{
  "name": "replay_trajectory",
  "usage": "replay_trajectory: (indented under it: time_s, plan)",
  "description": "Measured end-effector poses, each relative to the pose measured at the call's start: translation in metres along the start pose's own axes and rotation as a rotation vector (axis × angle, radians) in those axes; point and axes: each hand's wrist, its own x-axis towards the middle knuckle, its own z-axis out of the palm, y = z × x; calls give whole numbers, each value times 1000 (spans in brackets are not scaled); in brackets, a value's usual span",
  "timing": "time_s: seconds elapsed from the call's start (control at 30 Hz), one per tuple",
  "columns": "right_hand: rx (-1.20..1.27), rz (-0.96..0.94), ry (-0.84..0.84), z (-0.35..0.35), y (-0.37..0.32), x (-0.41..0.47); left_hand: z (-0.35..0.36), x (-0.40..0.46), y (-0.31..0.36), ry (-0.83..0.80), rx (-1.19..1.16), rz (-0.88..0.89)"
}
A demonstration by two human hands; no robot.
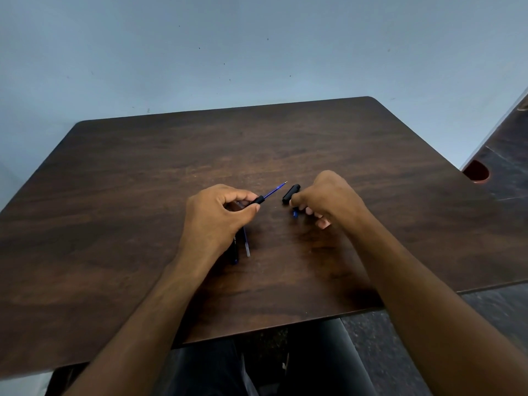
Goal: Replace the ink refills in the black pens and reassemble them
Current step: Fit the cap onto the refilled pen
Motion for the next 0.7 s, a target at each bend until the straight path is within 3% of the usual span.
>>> replay_trajectory:
  time_s: [0.3,0.7]
  plan:
    - [902,-35,-189,-4,11,-10,1,1,-4,8,-1,26]
    - [1047,-75,-142,0,10,-17,2,1,-5,8,1,17]
